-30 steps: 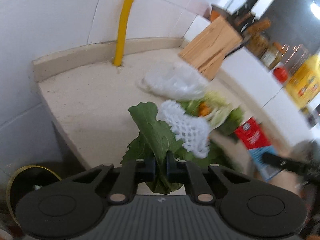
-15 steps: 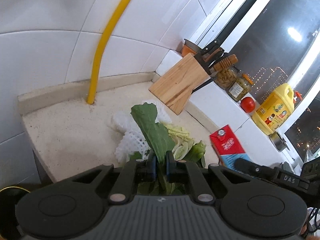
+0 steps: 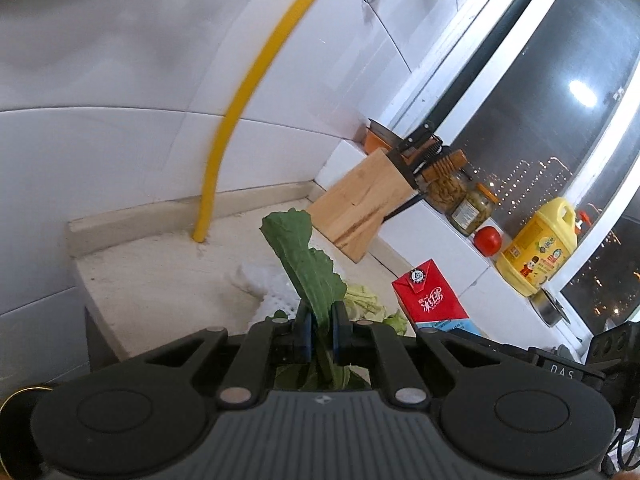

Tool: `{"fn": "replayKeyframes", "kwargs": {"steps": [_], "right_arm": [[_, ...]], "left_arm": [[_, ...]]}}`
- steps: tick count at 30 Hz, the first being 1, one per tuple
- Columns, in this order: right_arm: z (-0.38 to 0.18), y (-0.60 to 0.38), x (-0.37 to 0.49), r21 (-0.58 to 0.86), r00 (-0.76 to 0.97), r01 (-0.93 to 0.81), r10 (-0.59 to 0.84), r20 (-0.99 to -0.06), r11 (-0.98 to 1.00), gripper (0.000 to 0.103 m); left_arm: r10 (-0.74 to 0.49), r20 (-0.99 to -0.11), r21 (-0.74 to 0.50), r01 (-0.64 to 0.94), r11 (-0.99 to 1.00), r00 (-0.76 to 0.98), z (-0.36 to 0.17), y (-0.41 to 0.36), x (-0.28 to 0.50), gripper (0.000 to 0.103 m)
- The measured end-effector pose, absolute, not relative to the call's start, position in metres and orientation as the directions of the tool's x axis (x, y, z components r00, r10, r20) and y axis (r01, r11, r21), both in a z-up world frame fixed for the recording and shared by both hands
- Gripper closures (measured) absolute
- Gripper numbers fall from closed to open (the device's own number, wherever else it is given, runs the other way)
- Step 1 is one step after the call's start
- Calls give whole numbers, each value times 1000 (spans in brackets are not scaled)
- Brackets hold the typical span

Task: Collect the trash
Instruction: 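Carry the held carton and leaves with both tools down over the black bin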

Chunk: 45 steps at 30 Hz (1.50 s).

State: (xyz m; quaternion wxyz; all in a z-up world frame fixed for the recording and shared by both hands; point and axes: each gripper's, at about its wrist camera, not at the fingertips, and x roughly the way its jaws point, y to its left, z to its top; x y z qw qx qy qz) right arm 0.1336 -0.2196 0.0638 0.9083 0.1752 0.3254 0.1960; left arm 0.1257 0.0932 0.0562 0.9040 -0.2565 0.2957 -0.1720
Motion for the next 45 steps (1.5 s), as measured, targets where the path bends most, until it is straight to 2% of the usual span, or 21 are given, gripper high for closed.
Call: {"fn": "replayKeyframes", "kwargs": {"steps": [25,33,40,45], "right_arm": [[73,-60,136,421,508,-535,677,-532,732,31],[68,-16,129,412,445,-591,706,-551,694,31],[47,32,133,348,420,-613,665,-618,710,31],[29,55,138,331,395,-611,640,-659,719,31]], "left_arm": [[-173,-467,-520,-111,847,867,48,213,32,99],[-120,-467,-510,-157,845,876,33,244,12,99],[-109,-565,-506,-239,829,818,-16,264,32,99],[-87,-581,-476,-251,843,809,-25,271,33,99]]}}
